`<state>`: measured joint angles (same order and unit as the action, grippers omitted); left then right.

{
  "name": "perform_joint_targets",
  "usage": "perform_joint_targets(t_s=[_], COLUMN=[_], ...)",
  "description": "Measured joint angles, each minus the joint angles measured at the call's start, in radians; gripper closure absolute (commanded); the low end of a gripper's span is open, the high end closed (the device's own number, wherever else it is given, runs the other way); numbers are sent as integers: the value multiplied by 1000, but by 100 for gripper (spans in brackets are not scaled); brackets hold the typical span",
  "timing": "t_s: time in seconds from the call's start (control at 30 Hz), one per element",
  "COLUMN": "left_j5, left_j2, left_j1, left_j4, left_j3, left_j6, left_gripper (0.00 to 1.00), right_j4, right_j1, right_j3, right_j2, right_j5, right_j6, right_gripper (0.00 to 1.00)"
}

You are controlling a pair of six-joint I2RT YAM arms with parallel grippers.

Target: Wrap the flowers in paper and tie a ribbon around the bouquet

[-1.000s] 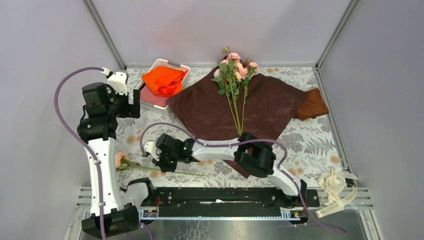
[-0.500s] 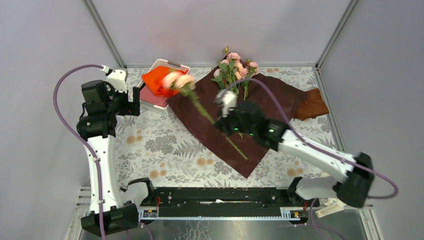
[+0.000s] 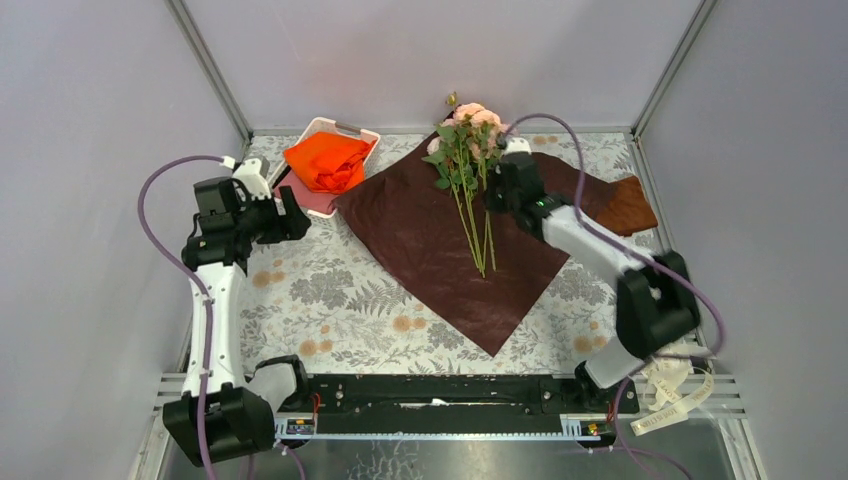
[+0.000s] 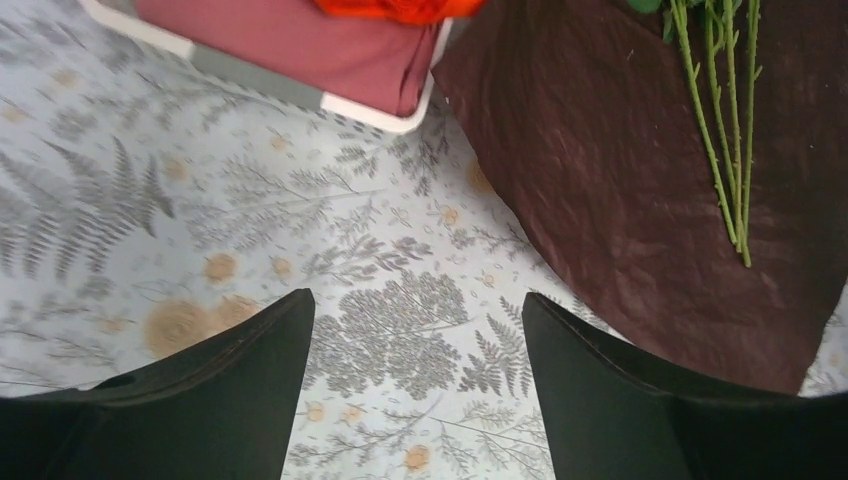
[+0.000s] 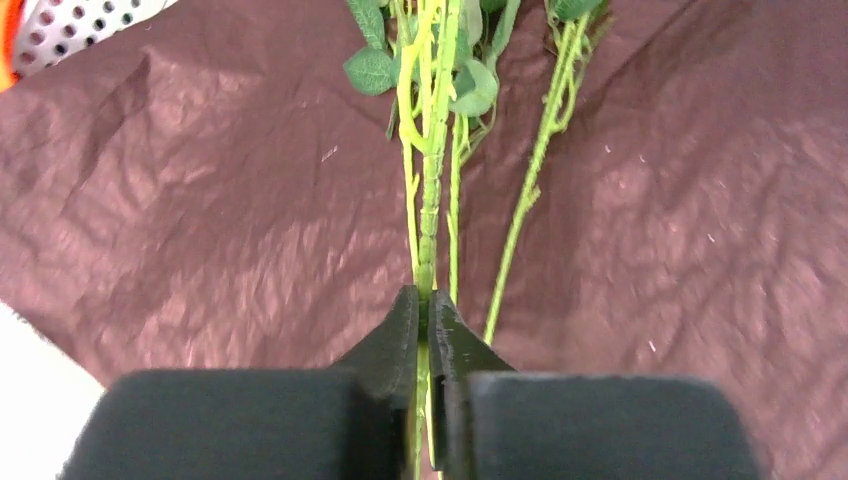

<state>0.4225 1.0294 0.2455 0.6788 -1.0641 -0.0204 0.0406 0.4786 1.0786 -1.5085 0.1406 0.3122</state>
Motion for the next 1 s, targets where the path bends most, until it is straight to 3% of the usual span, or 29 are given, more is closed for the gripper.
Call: perform_joint_targets(t_s=[0.07,0.13,0.17,0.4,0.73,0.83,1.0], left_j5=[12,11,3,-44,-161,-175,-207], left_j2=[16,42,65,165,341,410,483], left_j1=[-10,-32,-63,-277,-377,-389,-396], left_j4=[-32,-69,-91,-193,-357,-427,-541], left_j3=[47,91,118,212,262,265,276], left_j6=[50,93,119,217,336,369,413], left_gripper=[19,19,18,16,14,14,14], right_j4=[-2,23,36,122,176,154,150], right_j1=[-12,-23,-29,-56,-106,-132,-131], right_j3=[108,224,267,274,3,6,135], right_j2=[-146,-273,-320,-352,-112,-132,-301], right_j5=[-3,-3,-3,-3,-70,-153,-261], right_j6=[-7,-28,-31,-44,-57,-80,-103], right_gripper=[37,7,1,0,0,0,1])
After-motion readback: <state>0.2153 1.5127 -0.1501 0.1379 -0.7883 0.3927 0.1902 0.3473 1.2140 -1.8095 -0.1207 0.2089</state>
